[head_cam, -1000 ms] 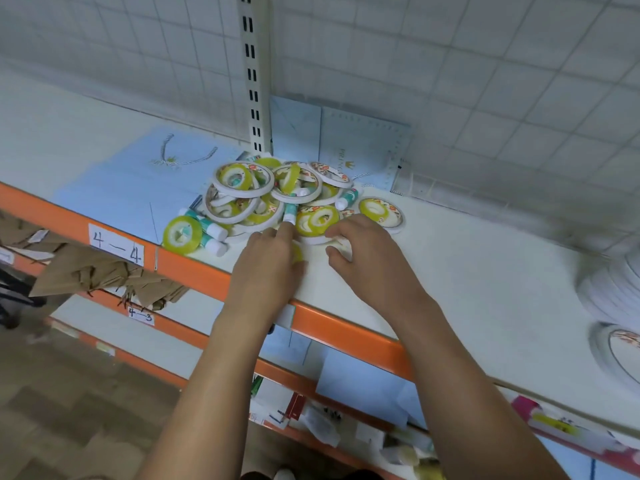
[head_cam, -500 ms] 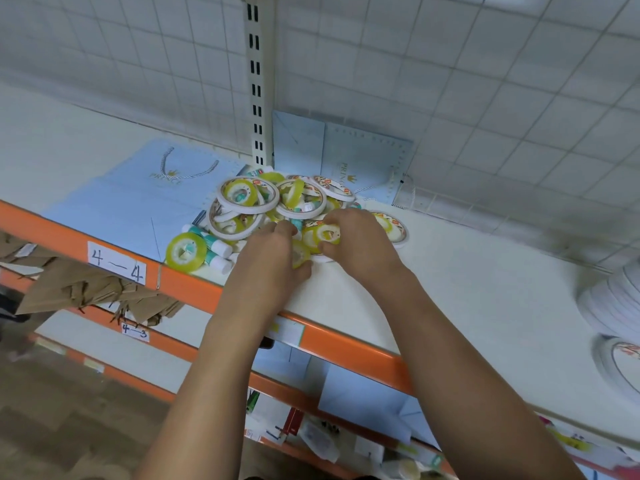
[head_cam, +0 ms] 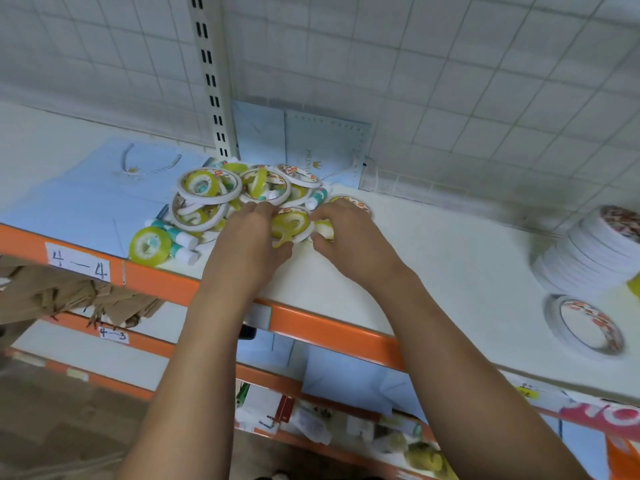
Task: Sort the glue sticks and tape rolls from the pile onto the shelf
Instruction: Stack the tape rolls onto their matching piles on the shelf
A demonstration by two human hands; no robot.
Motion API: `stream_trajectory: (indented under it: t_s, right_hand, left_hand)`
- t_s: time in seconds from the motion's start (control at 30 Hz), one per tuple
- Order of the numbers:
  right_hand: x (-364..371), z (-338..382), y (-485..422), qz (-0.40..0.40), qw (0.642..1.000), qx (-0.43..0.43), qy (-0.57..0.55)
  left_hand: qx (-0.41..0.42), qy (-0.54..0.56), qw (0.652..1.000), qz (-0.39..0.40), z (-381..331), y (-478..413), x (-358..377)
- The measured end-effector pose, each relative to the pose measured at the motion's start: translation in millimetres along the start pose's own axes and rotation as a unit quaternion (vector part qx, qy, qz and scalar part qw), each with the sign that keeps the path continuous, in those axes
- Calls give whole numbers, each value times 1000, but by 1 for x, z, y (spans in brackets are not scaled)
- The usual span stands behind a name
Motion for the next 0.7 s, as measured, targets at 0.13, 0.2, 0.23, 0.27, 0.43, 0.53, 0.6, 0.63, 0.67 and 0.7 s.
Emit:
stream_trajectory:
  t_s: [0.13, 0.2, 0.23, 0.27, 0.43, 0.53, 0.6, 0.63, 0.67, 0.7]
  right_hand:
    - [14, 22, -16, -19, 1000, 0, -18]
    - [23, 30, -25, -13, 1000, 15, 4]
    - [28, 32, -29, -7, 999, 21, 31]
    - [33, 32, -31, -2, 998, 24, 53]
    - [36, 30, -36, 3, 997, 43, 62]
    - [32, 31, -36, 8, 998, 28, 63]
    - [30, 33, -34, 10, 998, 11, 57]
    - [29, 34, -32, 10, 999, 7, 48]
    - [27, 34, -28, 9, 999, 6, 35]
    - [24, 33, -24, 4, 1000, 6, 19]
  left_hand:
    - [-11, 5, 1000, -6, 9, 8, -10]
    - [-18, 1, 1000, -1, 12, 10, -14]
    - [-22, -1, 1000, 0, 13, 11, -16]
    - [-27, 0, 1000, 1, 14, 13, -17]
    - [-37, 5, 999, 19, 17, 19, -17]
    - [-29, 9, 999, 15, 18, 20, -17]
    - [-23, 12, 1000, 10, 16, 19, -18]
    - [-18, 15, 1000, 6, 15, 18, -18]
    - [-13, 20, 1000, 0, 13, 17, -18]
    - [-5, 25, 1000, -6, 10, 17, -18]
Point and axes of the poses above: each hand's wrist, its own y-axis away from the middle knuckle, its own x-axis out of the palm, z = x × y, the point moved 2 cm from there along -y, towards the middle knuckle, and after that the axes turned 11 degrees about x, right-handed, at the moved point
